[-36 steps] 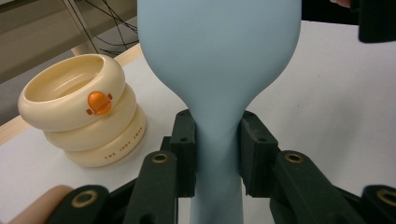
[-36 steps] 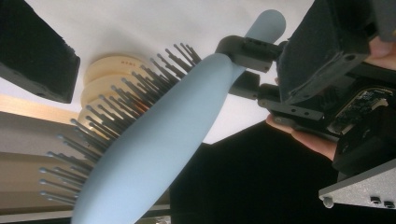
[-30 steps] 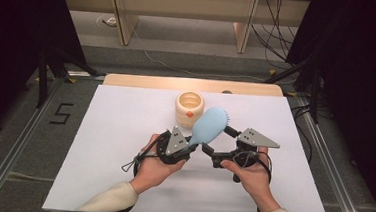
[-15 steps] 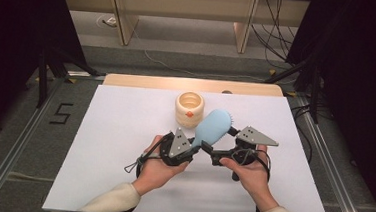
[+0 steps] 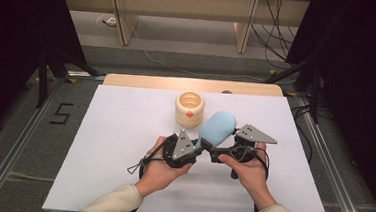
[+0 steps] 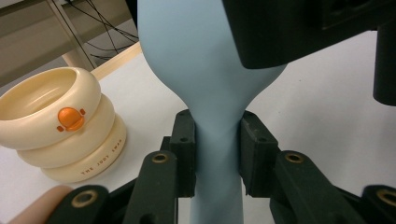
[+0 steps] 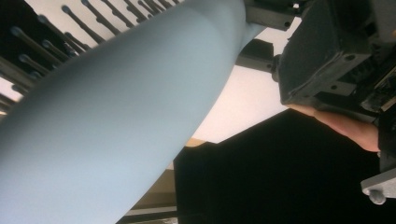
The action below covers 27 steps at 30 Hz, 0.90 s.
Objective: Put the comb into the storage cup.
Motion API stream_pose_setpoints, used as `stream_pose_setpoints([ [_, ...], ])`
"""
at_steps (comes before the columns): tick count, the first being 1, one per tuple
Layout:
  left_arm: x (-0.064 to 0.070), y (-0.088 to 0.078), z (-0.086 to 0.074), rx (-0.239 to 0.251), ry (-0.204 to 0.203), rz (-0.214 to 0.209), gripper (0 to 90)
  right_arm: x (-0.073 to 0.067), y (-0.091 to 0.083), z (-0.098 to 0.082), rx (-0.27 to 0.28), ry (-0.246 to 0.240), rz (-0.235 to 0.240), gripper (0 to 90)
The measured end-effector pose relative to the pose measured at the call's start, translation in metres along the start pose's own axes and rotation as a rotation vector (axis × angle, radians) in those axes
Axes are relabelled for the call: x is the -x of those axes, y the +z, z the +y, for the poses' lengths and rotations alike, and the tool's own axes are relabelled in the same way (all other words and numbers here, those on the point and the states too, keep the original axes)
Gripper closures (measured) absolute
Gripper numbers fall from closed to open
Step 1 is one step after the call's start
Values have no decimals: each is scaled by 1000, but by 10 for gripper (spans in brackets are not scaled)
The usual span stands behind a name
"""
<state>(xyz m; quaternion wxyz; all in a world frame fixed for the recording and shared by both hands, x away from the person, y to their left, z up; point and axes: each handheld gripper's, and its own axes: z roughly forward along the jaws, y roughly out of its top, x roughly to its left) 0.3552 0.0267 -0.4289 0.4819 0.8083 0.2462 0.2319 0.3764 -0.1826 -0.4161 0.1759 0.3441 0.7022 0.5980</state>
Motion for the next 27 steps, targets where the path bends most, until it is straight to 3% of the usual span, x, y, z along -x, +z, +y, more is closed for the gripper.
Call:
stream_pose_setpoints([
  [13, 2, 2, 1, 3, -2, 4, 697, 0, 3, 0, 5, 14, -19, 29],
  [27, 3, 4, 1, 3, -4, 2, 697, 2, 3, -2, 20, 31, -50, 162],
])
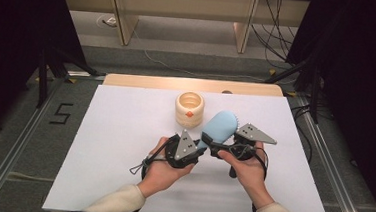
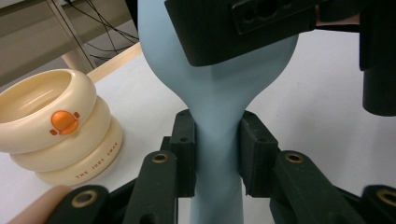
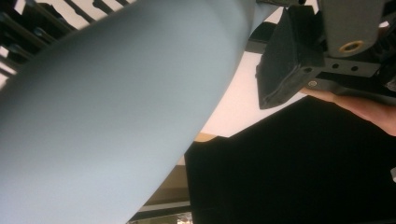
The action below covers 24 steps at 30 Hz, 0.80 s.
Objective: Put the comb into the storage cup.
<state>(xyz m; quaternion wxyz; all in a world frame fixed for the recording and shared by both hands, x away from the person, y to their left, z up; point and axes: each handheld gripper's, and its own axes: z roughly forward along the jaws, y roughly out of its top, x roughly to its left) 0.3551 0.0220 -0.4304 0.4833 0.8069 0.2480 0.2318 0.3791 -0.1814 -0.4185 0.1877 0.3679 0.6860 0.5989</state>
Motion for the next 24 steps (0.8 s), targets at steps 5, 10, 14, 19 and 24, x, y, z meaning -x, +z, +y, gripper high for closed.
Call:
stream_pose_setpoints([
  [5, 0, 0, 0, 1, 0, 1, 697, 0, 0, -1, 0, 7, -4, 195],
  [10, 0, 0, -1, 0, 2, 1, 697, 1, -1, 0, 5, 13, -10, 231],
  [14, 0, 1, -1, 1, 1, 0, 697, 1, -1, 0, 12, 23, -15, 270],
  [19, 0, 1, -2, 2, 0, -2, 697, 2, -1, -1, 13, 39, -12, 316],
  [24, 0, 1, -2, 4, -1, 0, 697, 2, -1, -1, 18, 54, 5, 348],
])
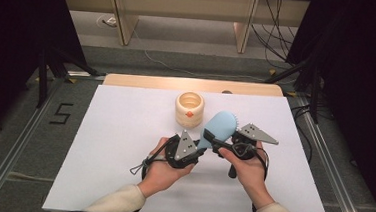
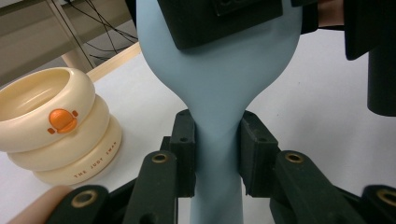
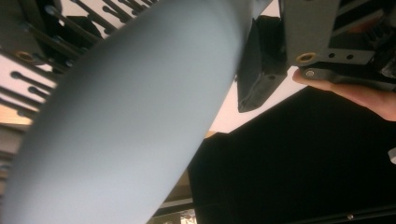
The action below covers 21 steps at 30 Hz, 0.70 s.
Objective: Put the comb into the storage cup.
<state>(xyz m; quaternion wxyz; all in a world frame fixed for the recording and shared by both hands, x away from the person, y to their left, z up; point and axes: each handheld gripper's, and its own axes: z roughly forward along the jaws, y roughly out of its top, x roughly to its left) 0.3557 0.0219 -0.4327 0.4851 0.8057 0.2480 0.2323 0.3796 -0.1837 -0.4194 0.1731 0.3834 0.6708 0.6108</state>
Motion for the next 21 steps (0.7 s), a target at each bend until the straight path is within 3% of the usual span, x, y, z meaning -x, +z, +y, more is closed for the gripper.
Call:
stream_pose_setpoints([
  [5, 0, 0, 0, 3, 1, 2, 696, 0, 0, 1, 5, 13, 32, 394],
  [14, -1, 0, 0, 12, -9, 7, 694, -5, 0, 5, 12, -6, 87, 471],
  [21, -1, -1, 2, 16, -8, 2, 693, -12, -2, 9, 7, -87, 107, 501],
])
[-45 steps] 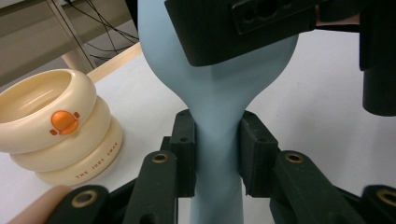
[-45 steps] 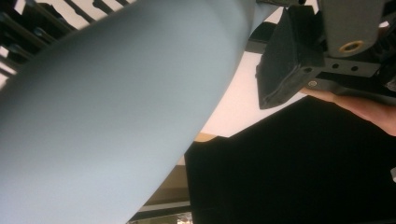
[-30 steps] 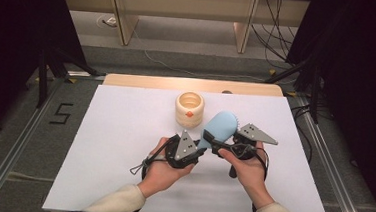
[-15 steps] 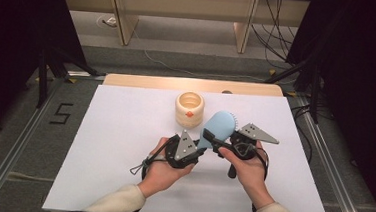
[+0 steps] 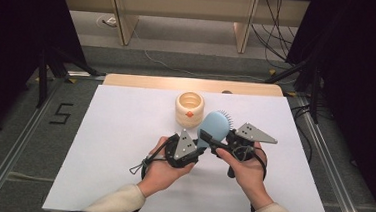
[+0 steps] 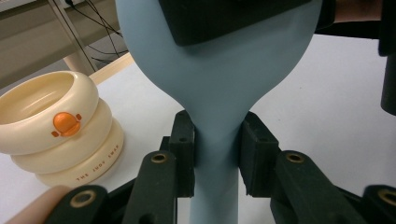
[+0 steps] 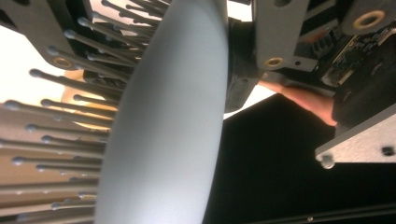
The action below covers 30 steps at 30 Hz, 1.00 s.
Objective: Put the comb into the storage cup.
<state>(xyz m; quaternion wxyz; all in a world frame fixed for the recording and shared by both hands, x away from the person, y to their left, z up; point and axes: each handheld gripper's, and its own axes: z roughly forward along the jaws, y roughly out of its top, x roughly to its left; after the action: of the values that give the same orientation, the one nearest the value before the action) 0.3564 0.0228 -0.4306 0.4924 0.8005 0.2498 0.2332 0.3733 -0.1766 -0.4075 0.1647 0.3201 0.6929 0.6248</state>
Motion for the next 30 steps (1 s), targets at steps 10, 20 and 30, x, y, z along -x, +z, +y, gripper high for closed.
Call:
stream_pose_setpoints([
  [10, -1, -1, 1, 9, 0, -9, 686, -4, -1, 5, -13, -46, 11, 513],
  [20, -6, -5, 2, 11, -8, -13, 560, -3, -4, 7, -21, -61, -9, 514],
  [30, -17, -15, -6, -20, -59, -40, 403, 0, -8, 12, -18, -75, -33, 513],
])
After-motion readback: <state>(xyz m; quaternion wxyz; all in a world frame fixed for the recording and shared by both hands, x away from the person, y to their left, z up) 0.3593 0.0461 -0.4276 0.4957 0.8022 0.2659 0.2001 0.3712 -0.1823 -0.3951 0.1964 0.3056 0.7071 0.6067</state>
